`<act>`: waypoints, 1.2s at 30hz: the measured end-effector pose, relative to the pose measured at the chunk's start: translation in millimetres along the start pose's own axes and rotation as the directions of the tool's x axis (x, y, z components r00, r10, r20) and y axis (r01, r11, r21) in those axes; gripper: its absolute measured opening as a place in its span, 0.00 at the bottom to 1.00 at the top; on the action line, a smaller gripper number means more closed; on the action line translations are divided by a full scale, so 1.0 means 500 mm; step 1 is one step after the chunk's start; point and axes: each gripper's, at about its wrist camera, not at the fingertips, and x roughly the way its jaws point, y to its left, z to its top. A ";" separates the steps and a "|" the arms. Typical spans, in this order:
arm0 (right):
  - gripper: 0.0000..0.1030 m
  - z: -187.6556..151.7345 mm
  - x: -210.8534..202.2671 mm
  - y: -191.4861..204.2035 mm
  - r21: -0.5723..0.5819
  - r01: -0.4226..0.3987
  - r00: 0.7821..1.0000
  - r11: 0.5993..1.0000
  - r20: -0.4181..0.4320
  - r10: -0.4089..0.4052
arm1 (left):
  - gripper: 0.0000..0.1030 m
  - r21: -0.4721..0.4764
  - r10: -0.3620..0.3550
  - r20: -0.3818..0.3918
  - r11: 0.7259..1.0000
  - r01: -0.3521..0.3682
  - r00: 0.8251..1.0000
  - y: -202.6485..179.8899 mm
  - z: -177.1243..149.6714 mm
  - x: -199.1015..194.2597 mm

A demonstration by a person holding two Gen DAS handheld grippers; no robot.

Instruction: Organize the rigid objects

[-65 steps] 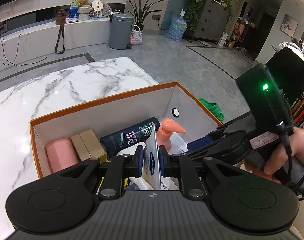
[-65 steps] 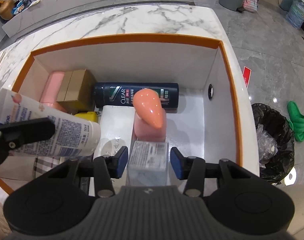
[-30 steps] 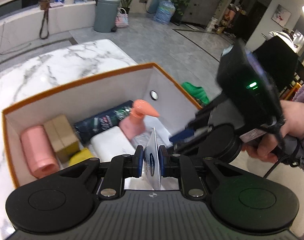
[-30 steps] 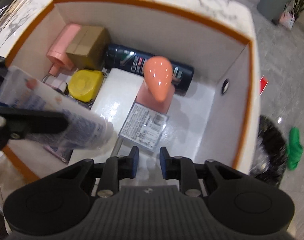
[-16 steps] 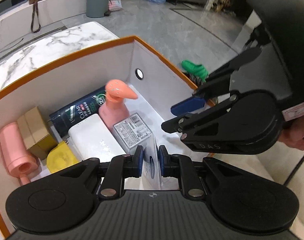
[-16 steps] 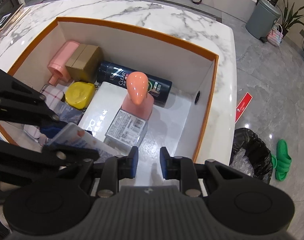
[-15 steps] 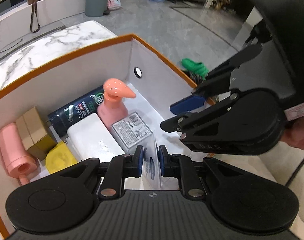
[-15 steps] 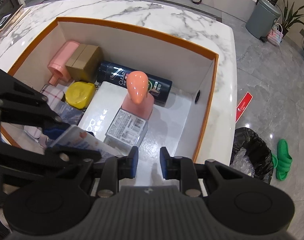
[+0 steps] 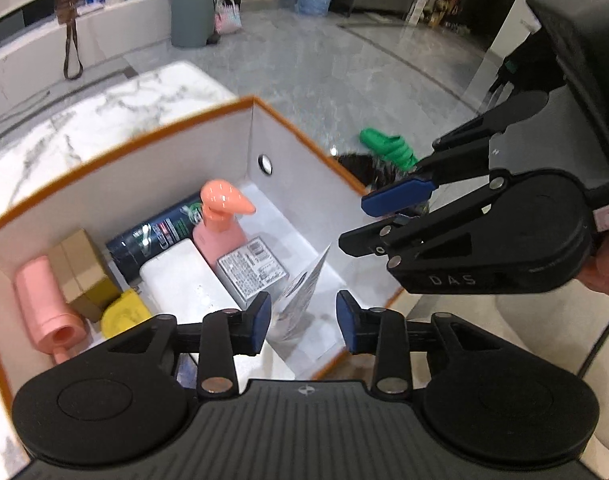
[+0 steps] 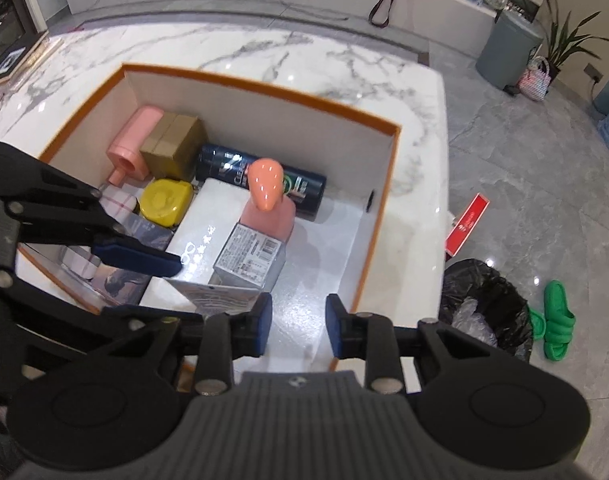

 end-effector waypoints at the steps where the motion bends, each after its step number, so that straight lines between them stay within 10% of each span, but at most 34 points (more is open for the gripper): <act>1: 0.29 -0.002 -0.013 0.000 0.001 0.005 1.000 1.000 0.010 -0.005 | 0.42 0.002 0.003 0.020 1.000 -0.003 1.000 -0.004 0.000 -0.016; 9: 0.39 -0.031 -0.138 0.032 0.013 0.016 0.990 1.000 0.140 -0.017 | 0.42 0.014 0.119 0.287 0.992 -0.128 0.950 -0.032 -0.020 -0.183; 16: 0.61 -0.066 -0.253 0.088 0.050 0.010 0.942 0.999 0.334 -0.026 | 0.46 -0.073 0.272 0.478 0.960 -0.272 0.835 -0.051 -0.055 -0.299; 24: 0.84 -0.140 -0.330 0.186 0.126 0.013 0.807 0.992 0.584 -0.085 | 0.86 -0.220 0.443 0.581 0.893 -0.392 0.683 -0.067 -0.138 -0.360; 30: 0.92 -0.188 -0.304 0.258 0.177 -0.004 0.747 0.984 0.655 -0.115 | 0.97 -0.345 0.581 0.557 0.812 -0.471 0.593 -0.065 -0.204 -0.357; 36: 0.96 -0.221 -0.236 0.292 0.295 -0.012 0.723 0.955 0.663 -0.196 | 0.97 -0.423 0.624 0.521 0.781 -0.459 0.582 -0.028 -0.258 -0.332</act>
